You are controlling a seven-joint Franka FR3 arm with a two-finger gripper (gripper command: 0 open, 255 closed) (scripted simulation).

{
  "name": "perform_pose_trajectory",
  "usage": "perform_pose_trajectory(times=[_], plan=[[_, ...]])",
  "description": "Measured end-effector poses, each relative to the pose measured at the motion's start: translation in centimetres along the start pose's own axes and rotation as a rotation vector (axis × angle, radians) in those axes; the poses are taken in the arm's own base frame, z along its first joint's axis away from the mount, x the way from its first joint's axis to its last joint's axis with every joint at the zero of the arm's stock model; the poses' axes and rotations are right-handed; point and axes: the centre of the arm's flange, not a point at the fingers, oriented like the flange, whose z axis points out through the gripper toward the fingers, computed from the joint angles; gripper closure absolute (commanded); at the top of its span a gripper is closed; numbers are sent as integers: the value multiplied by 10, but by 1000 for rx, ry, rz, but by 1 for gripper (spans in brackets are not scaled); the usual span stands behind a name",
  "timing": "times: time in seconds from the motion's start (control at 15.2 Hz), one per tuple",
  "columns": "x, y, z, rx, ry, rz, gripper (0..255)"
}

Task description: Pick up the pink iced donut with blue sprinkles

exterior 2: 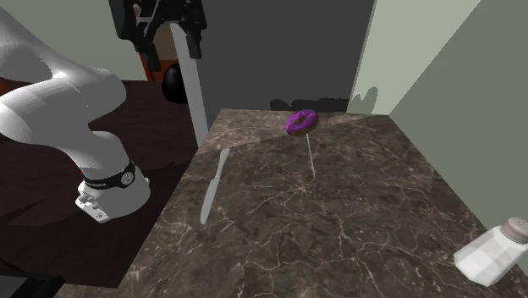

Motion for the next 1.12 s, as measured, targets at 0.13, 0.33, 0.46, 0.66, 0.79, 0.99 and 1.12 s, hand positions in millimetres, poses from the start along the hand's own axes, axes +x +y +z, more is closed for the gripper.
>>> perform_pose_trajectory(times=[0.13,0.33,0.46,0.66,0.79,0.99,1.12], plan=[[2,-8,1,-7,-13,19,0],[19,-44,4,-45,-84,137,0],[32,-75,8,-75,-139,229,0],[57,-111,21,-121,-224,371,0],[78,-136,29,-152,-279,465,0],[106,-169,48,-197,-365,607,0],[127,-185,60,-228,-421,702,0]])
